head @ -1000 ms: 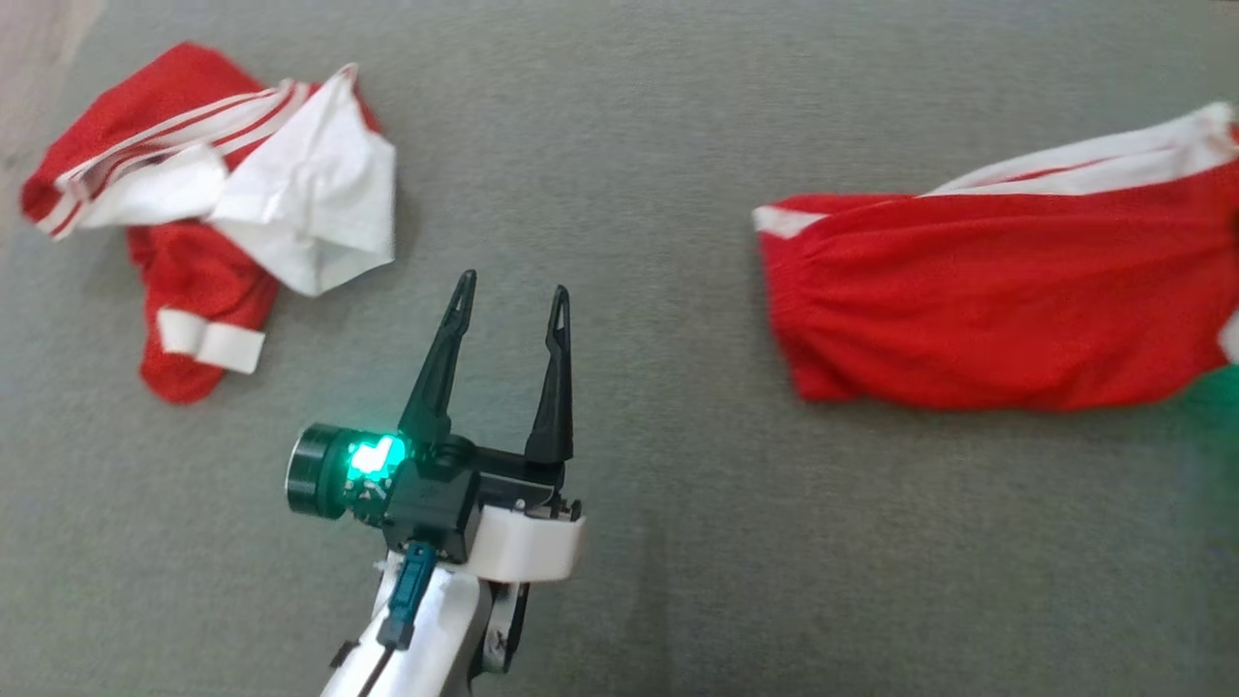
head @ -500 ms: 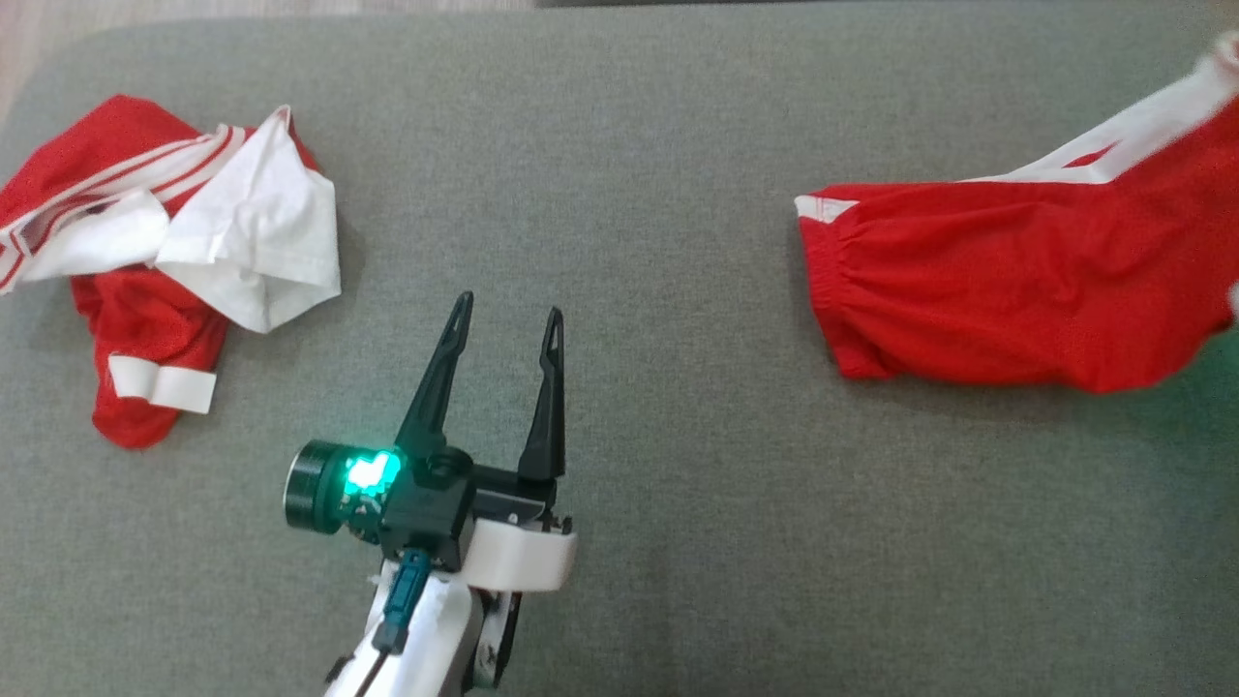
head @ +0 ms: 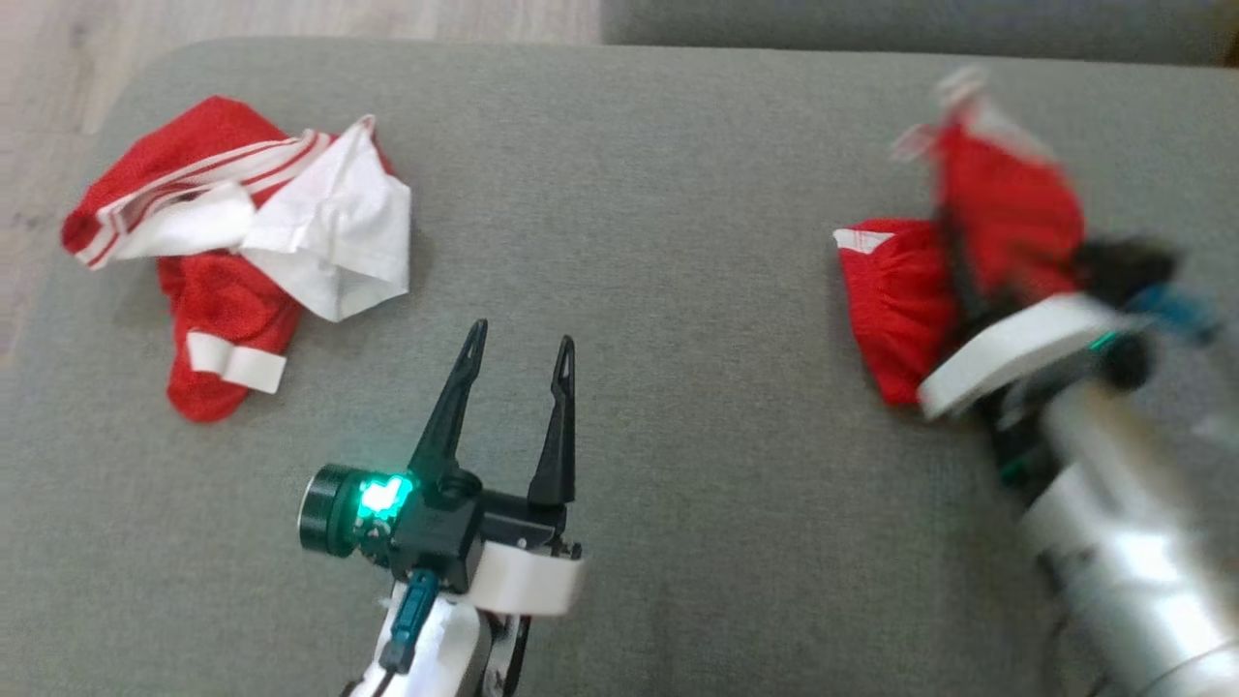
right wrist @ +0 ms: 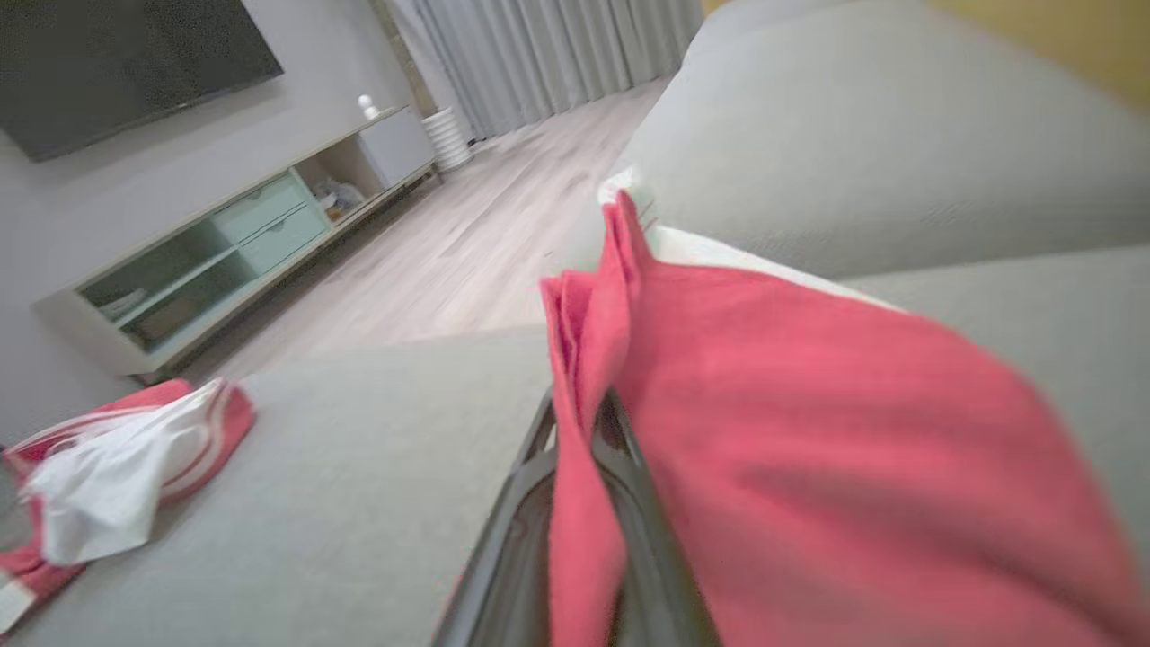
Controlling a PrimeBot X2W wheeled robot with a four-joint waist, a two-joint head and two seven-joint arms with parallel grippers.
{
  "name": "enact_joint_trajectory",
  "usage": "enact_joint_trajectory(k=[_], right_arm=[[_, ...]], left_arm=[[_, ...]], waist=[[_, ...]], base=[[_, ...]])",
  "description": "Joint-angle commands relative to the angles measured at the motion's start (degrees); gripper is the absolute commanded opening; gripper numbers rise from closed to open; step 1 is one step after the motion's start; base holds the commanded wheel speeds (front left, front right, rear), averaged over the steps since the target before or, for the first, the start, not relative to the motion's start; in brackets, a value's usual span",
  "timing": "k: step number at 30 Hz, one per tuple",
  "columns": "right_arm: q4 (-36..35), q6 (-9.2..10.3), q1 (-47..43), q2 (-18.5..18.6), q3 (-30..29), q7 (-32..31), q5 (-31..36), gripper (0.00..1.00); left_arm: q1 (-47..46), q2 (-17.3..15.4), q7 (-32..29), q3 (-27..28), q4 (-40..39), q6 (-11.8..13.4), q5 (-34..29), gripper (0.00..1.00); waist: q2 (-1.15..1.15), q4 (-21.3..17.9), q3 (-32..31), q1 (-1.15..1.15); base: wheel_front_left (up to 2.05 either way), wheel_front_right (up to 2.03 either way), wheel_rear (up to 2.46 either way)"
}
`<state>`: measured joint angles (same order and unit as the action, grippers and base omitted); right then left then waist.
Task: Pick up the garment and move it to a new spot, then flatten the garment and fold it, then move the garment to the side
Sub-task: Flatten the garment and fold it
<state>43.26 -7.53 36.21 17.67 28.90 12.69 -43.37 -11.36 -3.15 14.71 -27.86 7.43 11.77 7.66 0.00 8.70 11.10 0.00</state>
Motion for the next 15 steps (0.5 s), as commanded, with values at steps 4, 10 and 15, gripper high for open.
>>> enact_joint_trajectory(k=[4,10,15], right_arm=[[-3.6,0.04,-6.0,-8.1,-3.3,1.4,4.6,1.00],[-13.8,0.04,-12.6,-8.6,-9.7,1.0,11.4,1.00],[-23.1,0.04,-19.3,-5.1,-16.7,-0.7,15.0,1.00]], left_arm=[[0.6,0.2,0.3,1.8,-1.5,0.1,0.6,1.00],[2.9,0.2,0.3,3.0,-2.0,0.4,0.3,1.00],[4.7,0.2,0.3,4.3,-2.8,0.4,0.0,1.00]], waist=[[0.00,1.4,-1.8,0.00],[0.00,0.0,-4.1,0.00],[0.00,-1.7,-5.2,0.00]], base=[[0.00,0.00,0.00],[0.00,0.00,0.00],[0.00,0.00,0.00]])
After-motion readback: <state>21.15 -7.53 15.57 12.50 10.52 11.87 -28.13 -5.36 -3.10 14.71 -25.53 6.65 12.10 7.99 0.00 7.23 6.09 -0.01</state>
